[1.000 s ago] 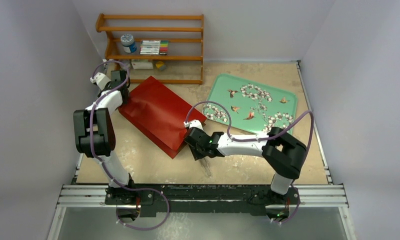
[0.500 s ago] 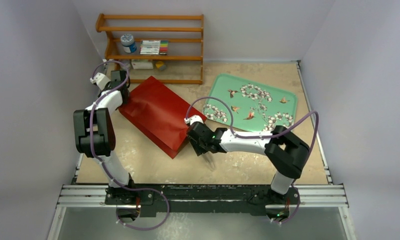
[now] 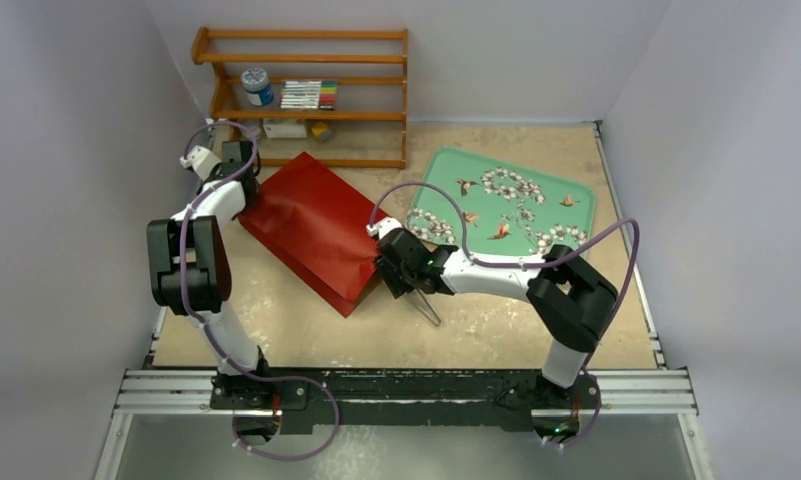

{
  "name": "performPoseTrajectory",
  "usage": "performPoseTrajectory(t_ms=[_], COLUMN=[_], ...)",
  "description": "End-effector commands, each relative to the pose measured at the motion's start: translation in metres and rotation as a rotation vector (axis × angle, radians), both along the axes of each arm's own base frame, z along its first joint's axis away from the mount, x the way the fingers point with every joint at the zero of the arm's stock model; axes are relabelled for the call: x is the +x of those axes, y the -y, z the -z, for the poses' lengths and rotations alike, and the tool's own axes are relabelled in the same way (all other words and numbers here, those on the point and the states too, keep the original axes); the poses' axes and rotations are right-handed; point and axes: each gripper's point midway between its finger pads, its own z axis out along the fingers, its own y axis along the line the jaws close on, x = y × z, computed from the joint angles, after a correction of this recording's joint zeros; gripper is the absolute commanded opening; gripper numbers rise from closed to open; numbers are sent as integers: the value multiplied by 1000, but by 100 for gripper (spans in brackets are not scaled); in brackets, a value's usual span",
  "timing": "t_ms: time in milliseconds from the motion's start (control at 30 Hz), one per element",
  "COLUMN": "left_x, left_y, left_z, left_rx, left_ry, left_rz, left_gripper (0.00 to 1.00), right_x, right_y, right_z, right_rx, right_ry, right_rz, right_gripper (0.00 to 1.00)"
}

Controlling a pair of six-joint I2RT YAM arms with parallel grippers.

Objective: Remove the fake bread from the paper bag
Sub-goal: Take out the fake bread from the paper bag.

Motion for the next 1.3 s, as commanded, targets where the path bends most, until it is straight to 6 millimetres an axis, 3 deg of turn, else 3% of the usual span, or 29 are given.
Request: performPoseTrajectory(t_ms=[0,133,367,467,667,1000,1267], left_x=[10,10,10,11,12,12,9], left_y=[6,6,6,7,7,7,5], left_z=[-15,-14,-10,-10,-11,-10,-9], left_rx=[-21,-20,-23,-26,-26,-23,-14], left_ry=[67,63,55,58,59,53,43], left_rz=[4,5,8,9,11,13,11], left_gripper=[55,55,55,55,55,55,55], right_x=[11,9,5,3,-7,-35,-33], right_y=[-22,-21,-8,0,17,17,11], right_z=[-15,-13,-27,-36,-43,-7,13], right_rx=[50,48,57,71,80,95,95], right_ry=[43,34,46,55,44,-47,-49], right_rz=[-59,-60,-15,17,71,44,43], right_gripper=[56,58,66,78,78,75,64])
